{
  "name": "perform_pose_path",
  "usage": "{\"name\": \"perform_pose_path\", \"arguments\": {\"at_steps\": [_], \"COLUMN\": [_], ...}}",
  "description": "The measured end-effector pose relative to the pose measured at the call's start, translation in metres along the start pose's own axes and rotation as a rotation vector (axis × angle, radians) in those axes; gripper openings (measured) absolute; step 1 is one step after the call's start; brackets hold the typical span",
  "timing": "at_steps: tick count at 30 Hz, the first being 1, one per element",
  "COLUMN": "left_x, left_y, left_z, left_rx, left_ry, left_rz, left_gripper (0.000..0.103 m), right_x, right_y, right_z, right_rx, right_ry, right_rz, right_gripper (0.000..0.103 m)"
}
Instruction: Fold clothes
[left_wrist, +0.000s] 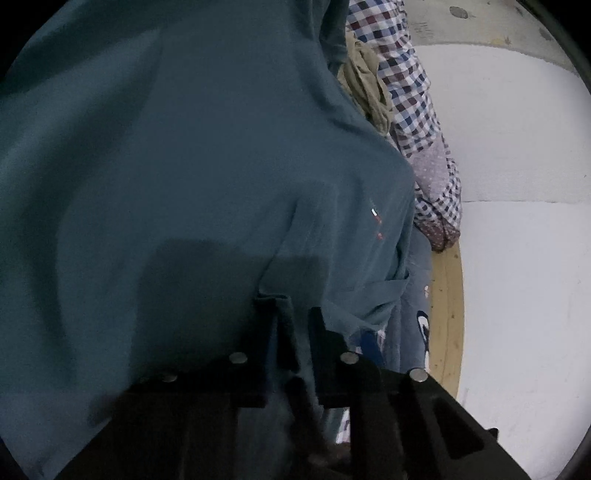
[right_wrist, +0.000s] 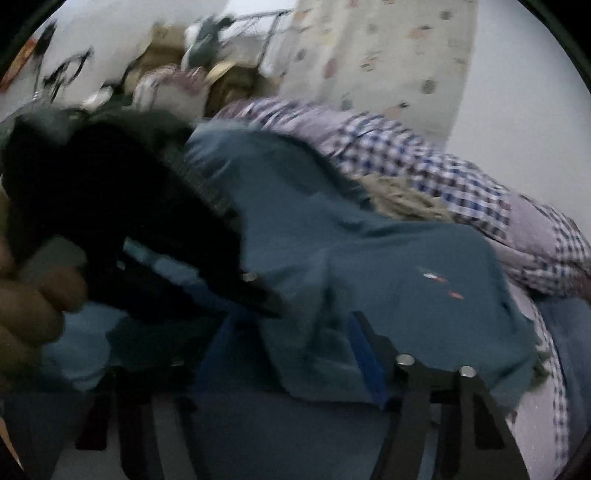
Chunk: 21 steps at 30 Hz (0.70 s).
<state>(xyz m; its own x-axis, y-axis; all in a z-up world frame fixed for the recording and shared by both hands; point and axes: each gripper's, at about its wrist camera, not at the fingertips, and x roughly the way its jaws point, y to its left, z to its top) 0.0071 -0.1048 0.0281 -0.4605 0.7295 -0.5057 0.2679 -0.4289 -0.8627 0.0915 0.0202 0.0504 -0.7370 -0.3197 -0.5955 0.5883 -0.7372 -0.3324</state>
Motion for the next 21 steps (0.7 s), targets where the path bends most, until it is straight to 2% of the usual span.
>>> {"name": "perform_pose_path", "arguments": {"at_steps": [1, 3, 5, 7, 9, 10, 12, 15, 21], "left_x": [-0.003, -0.008, -0.015, -0.022, -0.026, -0.026, -0.023, -0.019, -0.011], "left_y": [-0.003, -0.01, -0.014, -0.013, -0.001, 0.003, 0.012, 0.01, 0.005], "left_z": [0.001, 0.003, 0.005, 0.011, 0.018, 0.02, 0.024, 0.025, 0.028], "left_rx": [0.012, 0.036, 0.07, 0.075, 0.039, 0.02, -0.023, -0.026, 0.026], "left_ry": [-0.006, -0.018, -0.029, -0.054, -0.063, -0.062, -0.054, -0.03, -0.002], "left_rz": [-0.019, -0.056, -0.074, -0.079, -0.087, -0.091, -0.085, -0.119, -0.101], "left_gripper": [0.012, 0.012, 0.012, 0.018, 0.055, 0.061, 0.064, 0.064, 0.064], "right_x": [0.007, 0.014, 0.015, 0.014, 0.008, 0.004, -0.001, -0.001, -0.004], "right_y": [0.006, 0.005, -0.001, -0.009, -0.015, -0.017, -0.019, -0.019, 0.003], "right_z": [-0.001, -0.004, -0.004, -0.004, -0.003, -0.002, 0.001, 0.007, 0.008], "right_rx": [-0.035, -0.039, -0.015, 0.021, 0.052, 0.065, 0.086, 0.085, 0.0], "right_ry": [0.027, 0.051, 0.057, 0.047, 0.009, -0.013, -0.038, -0.055, -0.061], "right_rz": [-0.013, -0.016, -0.026, -0.033, -0.007, 0.008, 0.031, 0.059, 0.124], "right_gripper": [0.039, 0.03, 0.004, 0.002, 0.002, 0.002, 0.002, 0.001, 0.002]}}
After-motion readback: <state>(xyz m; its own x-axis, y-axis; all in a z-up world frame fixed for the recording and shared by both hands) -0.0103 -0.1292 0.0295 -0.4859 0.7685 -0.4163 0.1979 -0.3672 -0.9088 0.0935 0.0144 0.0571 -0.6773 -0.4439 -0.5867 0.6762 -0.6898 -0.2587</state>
